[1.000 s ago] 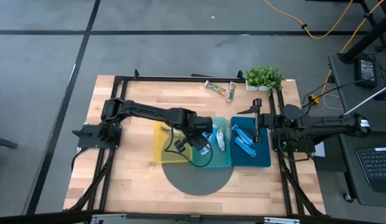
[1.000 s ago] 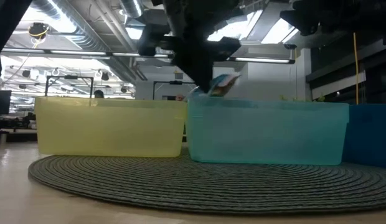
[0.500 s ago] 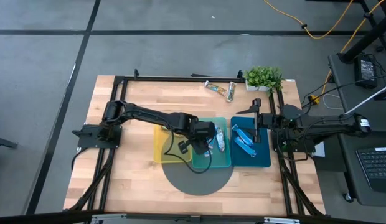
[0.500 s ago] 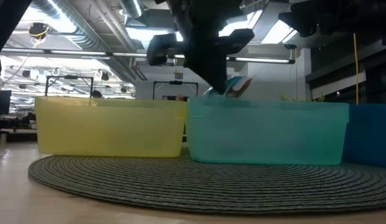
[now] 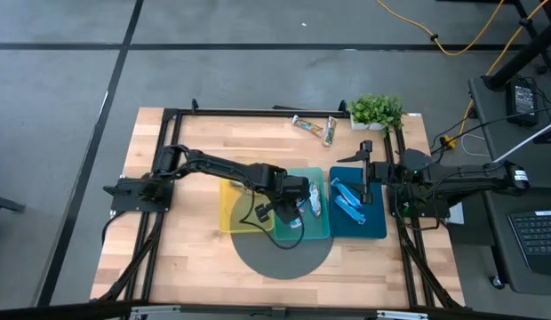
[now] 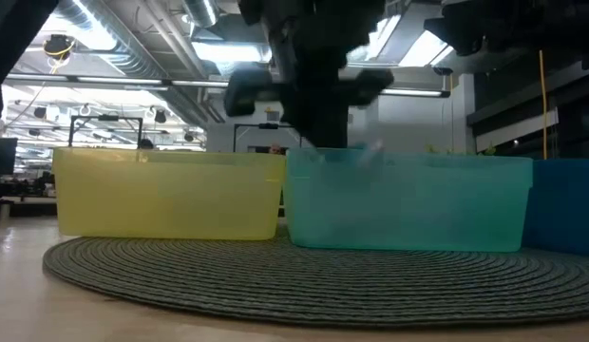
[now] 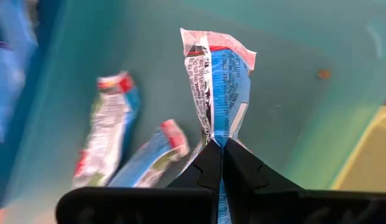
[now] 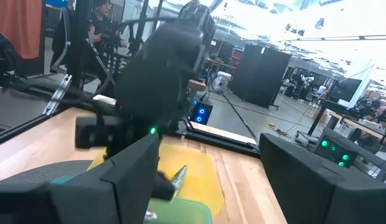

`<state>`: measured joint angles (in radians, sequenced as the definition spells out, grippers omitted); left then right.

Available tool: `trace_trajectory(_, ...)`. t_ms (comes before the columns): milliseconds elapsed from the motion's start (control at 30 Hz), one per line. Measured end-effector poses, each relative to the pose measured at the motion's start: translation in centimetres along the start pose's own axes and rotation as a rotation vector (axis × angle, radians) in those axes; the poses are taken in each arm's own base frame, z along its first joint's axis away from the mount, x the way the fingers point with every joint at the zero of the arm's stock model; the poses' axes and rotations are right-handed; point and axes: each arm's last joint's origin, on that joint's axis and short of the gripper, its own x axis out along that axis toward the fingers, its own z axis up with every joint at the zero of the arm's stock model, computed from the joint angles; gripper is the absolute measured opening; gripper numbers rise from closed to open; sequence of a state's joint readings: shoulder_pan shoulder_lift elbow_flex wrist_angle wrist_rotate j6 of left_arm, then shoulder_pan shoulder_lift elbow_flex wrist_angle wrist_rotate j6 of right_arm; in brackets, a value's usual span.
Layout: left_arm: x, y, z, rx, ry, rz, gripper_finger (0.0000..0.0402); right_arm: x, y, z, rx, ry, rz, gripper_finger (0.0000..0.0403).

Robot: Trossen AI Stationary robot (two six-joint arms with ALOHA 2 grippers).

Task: Pick and place Granola Bars by type
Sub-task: Put the red granola bar into the green bin

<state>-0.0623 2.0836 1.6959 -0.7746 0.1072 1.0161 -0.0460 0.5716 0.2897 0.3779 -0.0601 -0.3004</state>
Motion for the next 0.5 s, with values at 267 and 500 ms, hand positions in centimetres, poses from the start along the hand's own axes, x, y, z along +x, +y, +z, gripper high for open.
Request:
trace_trajectory(267, 1.9, -0.3, -0.3, -0.020, -0.025, -0.074, 0.0005, 0.0, 0.0, 0.0, 0.000, 0.003, 0.001, 0.0280)
trace_trajectory(500, 1.9, -0.1, -0.2, -0.063, -0.064, -0.073, 0.0006, 0.0, 0.0, -0.1, -0.011, 0.010, -0.003, 0.0280)
